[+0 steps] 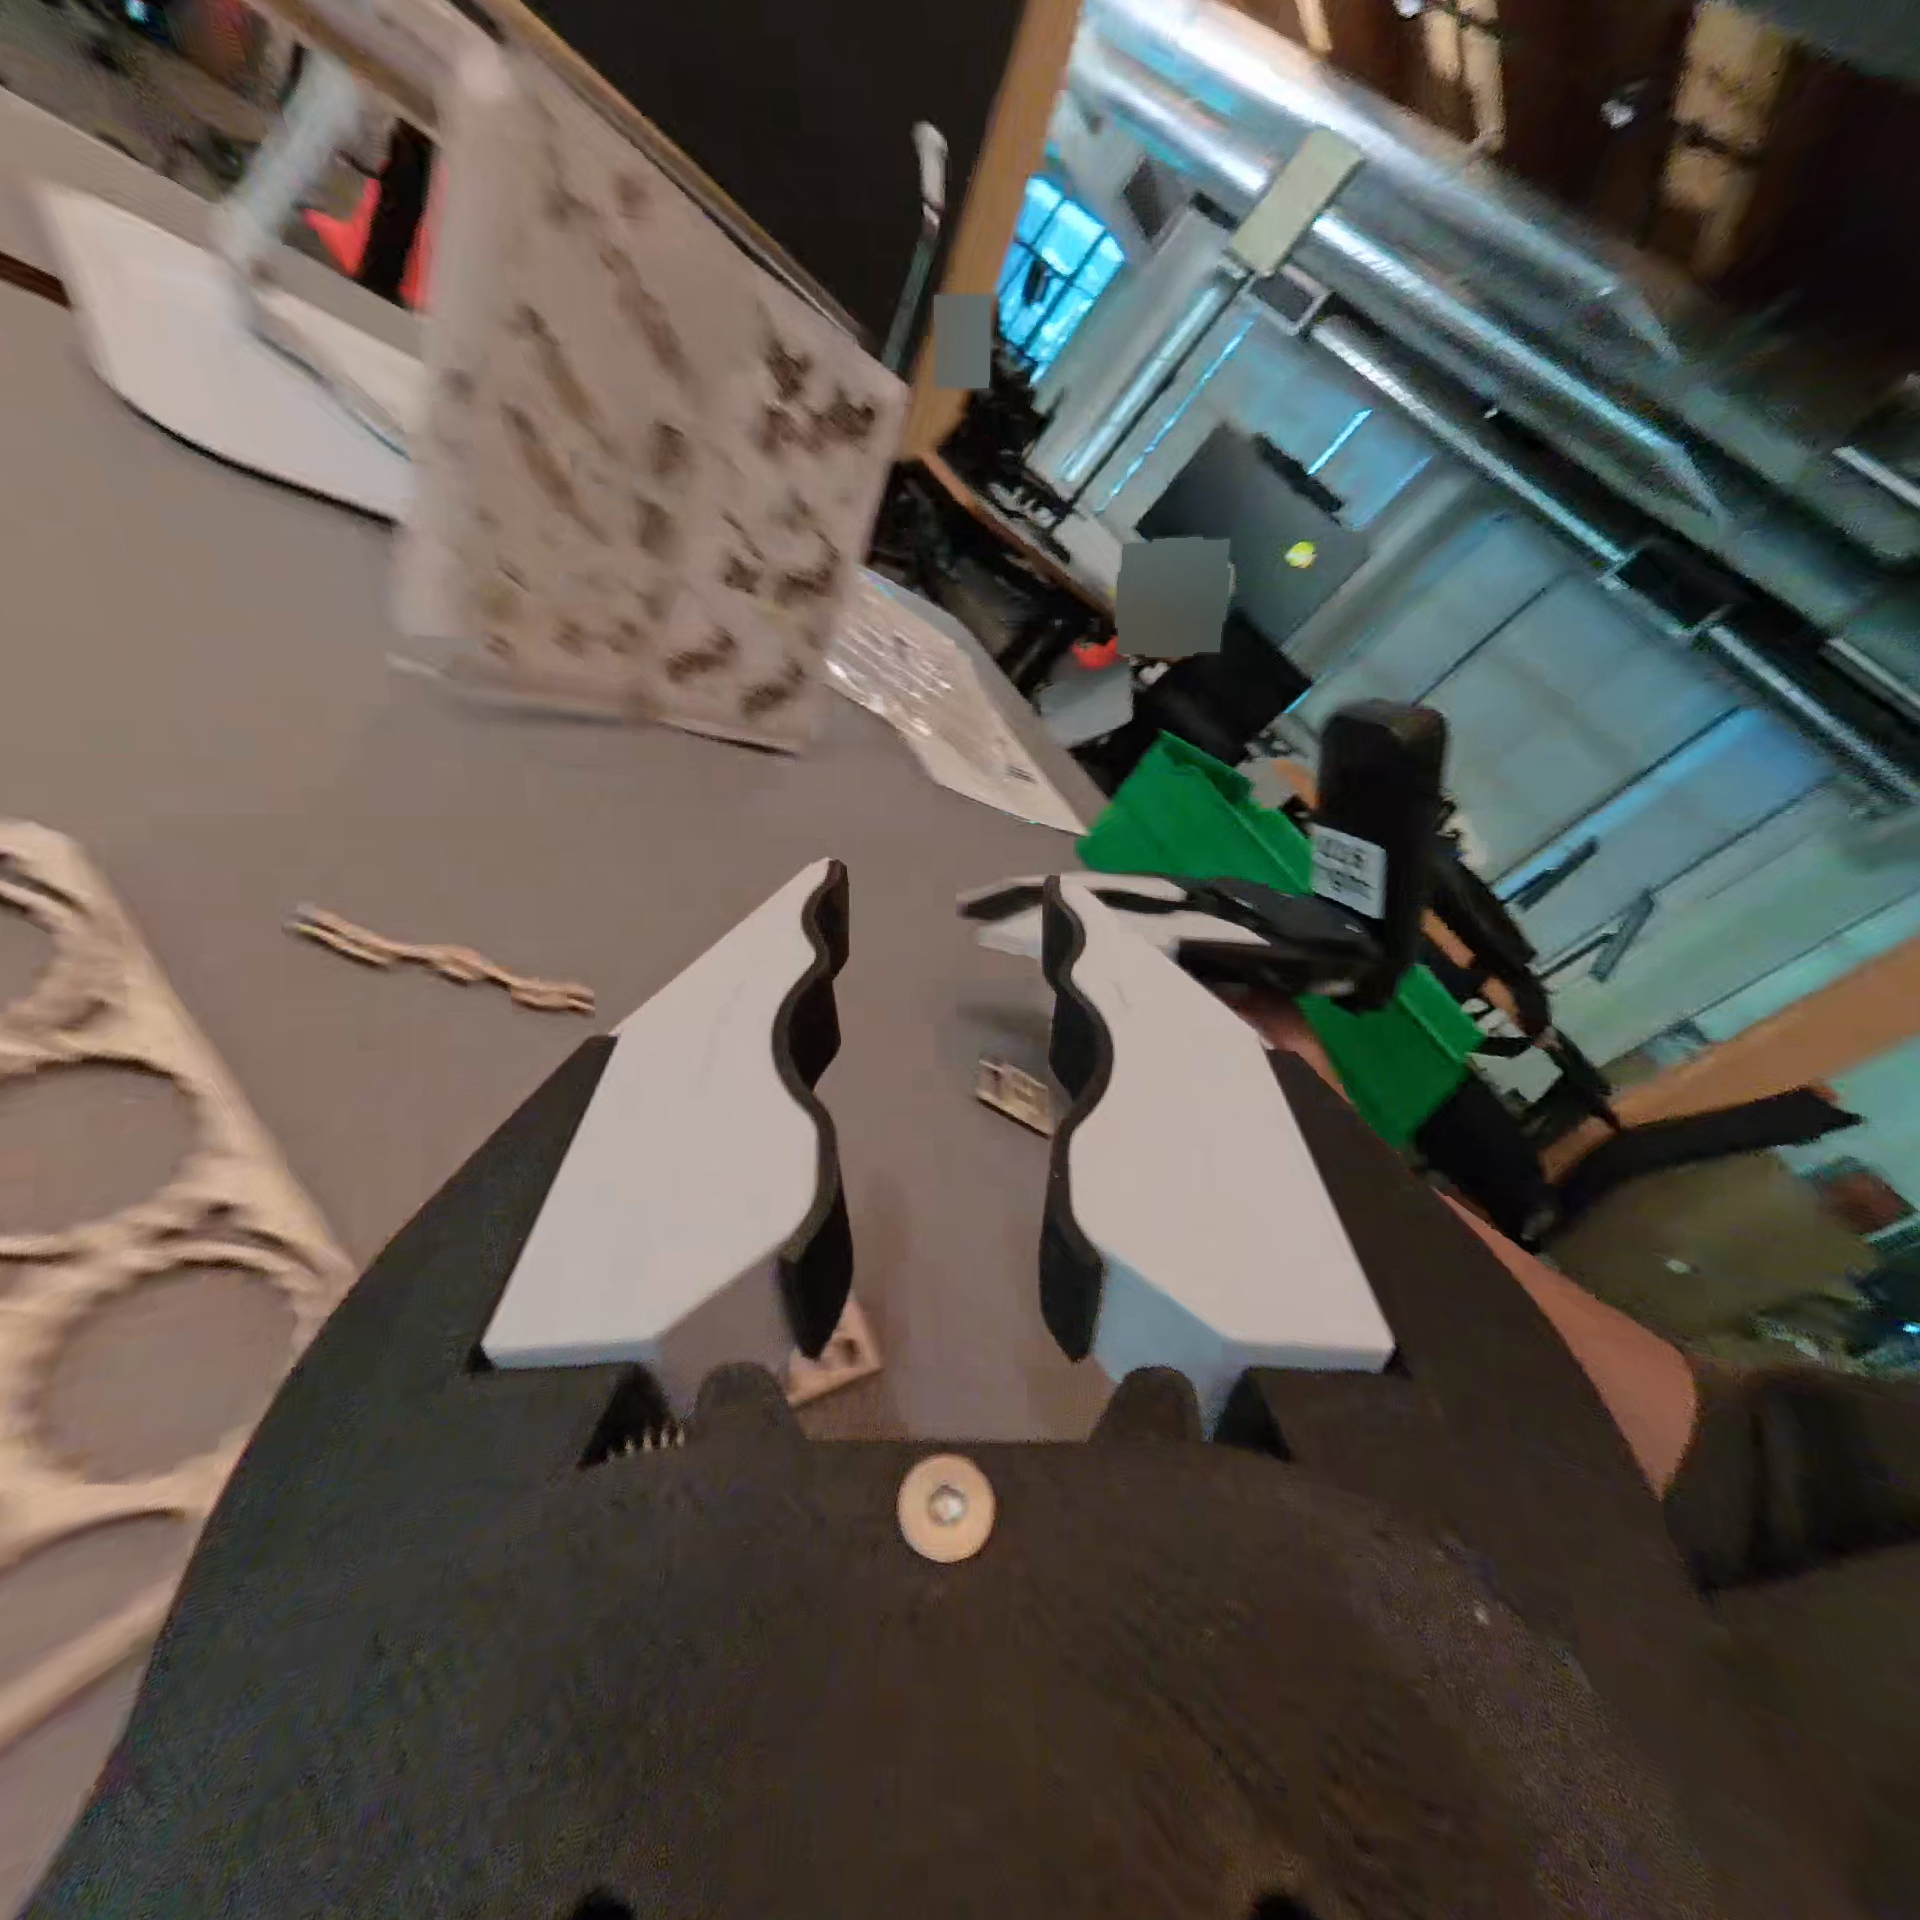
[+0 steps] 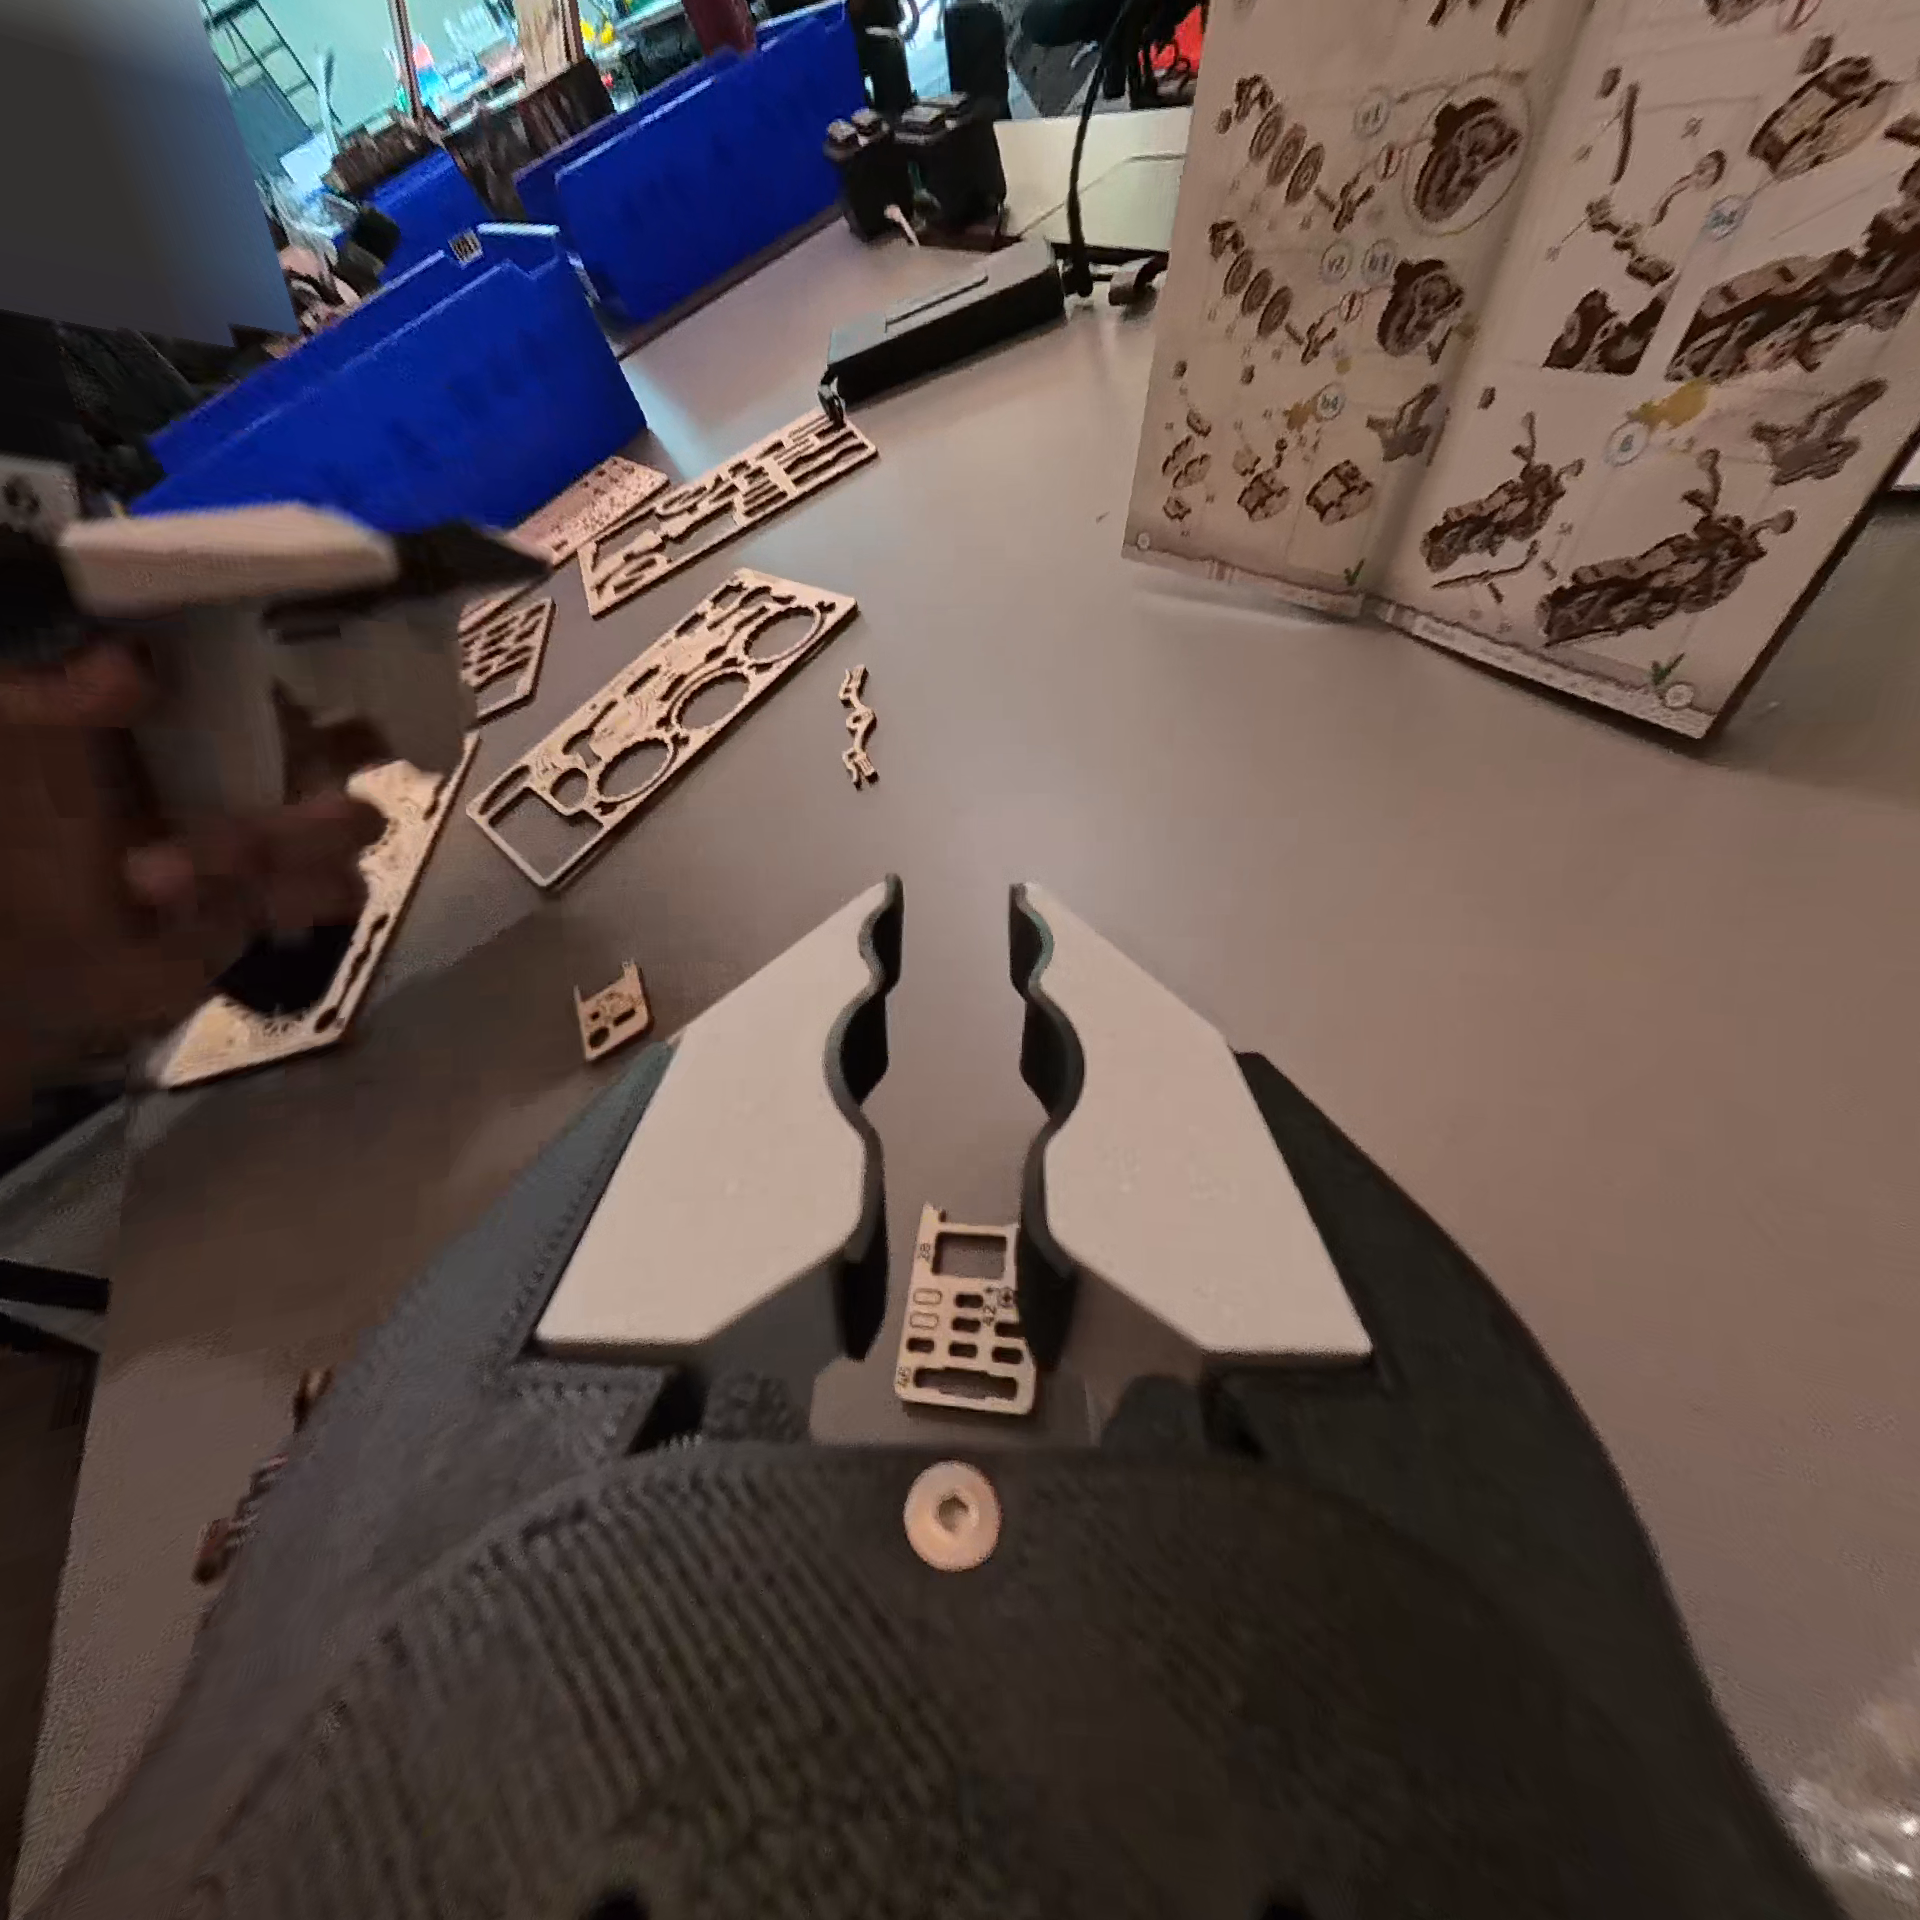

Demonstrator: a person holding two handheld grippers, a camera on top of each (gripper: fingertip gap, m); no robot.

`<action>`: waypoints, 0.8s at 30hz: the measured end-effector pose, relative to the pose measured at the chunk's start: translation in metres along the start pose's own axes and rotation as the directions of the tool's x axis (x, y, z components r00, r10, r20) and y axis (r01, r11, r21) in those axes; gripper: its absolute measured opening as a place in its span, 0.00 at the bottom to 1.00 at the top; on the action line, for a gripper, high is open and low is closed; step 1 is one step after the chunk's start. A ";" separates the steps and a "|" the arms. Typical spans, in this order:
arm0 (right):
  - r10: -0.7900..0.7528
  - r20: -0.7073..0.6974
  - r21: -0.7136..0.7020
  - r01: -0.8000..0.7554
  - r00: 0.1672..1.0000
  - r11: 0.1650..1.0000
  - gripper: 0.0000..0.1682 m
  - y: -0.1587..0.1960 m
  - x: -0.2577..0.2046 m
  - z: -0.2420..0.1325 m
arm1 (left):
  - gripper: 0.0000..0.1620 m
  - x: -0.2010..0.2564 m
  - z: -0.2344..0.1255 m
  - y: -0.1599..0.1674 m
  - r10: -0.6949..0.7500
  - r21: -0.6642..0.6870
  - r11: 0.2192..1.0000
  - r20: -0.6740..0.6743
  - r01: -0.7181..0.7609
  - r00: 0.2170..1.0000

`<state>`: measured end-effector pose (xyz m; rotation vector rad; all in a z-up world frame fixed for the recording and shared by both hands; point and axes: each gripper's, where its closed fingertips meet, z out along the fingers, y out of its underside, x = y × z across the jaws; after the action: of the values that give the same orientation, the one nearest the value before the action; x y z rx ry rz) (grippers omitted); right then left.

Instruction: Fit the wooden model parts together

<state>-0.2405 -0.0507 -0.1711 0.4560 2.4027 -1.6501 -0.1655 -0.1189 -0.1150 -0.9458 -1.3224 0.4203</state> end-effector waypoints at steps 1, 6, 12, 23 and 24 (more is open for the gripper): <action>-0.004 0.002 -0.012 0.004 1.000 1.000 0.12 0.002 -0.001 0.001 | 0.22 0.013 0.003 0.014 0.002 0.009 1.000 -0.016 -0.002 1.000; -0.080 -0.033 -0.072 0.077 0.996 0.994 0.11 0.010 -0.002 0.006 | 0.22 0.065 0.015 0.056 0.033 -0.041 0.998 -0.131 -0.038 0.991; -0.237 -0.207 -0.152 0.208 0.949 0.966 0.06 0.016 0.014 0.012 | 0.06 0.017 0.003 0.042 0.326 -0.101 0.943 0.103 -0.316 0.940; -0.132 -0.239 -0.239 0.074 0.962 0.968 0.00 0.026 0.037 0.022 | 0.00 -0.064 -0.081 -0.039 0.210 0.106 0.944 0.541 -0.313 0.814; -0.148 -0.238 -0.250 0.086 0.960 0.964 0.00 0.027 0.037 0.023 | 0.00 -0.072 -0.094 -0.047 0.223 0.106 0.928 0.613 -0.358 0.758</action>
<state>-0.2656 -0.0579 -0.2152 0.5206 2.8241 -1.3933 -0.1058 -0.2320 -0.1201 -0.8659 -1.6461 1.1631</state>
